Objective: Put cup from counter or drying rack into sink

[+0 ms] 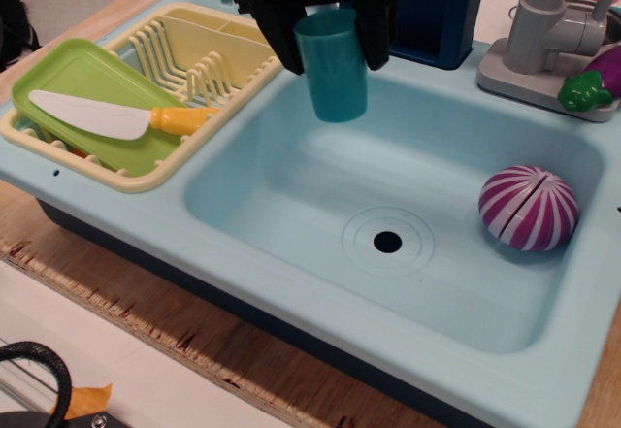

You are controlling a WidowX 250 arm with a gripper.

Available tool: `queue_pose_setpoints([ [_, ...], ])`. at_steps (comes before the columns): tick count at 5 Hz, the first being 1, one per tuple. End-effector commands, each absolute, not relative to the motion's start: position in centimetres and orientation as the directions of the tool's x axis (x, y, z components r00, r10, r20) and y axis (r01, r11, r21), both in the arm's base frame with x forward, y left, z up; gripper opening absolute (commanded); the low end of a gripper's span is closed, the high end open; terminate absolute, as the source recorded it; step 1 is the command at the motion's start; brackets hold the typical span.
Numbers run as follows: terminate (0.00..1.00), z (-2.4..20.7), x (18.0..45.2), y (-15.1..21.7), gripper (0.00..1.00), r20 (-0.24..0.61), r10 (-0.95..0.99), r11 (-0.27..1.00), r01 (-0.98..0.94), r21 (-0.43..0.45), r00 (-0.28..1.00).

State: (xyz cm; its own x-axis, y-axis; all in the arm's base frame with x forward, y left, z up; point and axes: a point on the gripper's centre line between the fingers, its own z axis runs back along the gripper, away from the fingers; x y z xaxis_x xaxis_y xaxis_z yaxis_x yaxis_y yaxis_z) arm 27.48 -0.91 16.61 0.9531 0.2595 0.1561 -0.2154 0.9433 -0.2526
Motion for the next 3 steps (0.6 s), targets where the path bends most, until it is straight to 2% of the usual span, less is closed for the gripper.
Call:
queue_pose_setpoints([
  [1,0.0,16.8,28.17,-1.01,1.0,0.108,0.256,0.928,-0.213,-0.304,0.961],
  [2,0.0,16.8,28.17,-1.01,1.0,0.108,0.256,0.928,-0.213,-0.304,0.961],
  [3,1.0,16.8,28.17,-1.01,1.0,0.108,0.256,0.928,-0.213,-0.304,0.961],
])
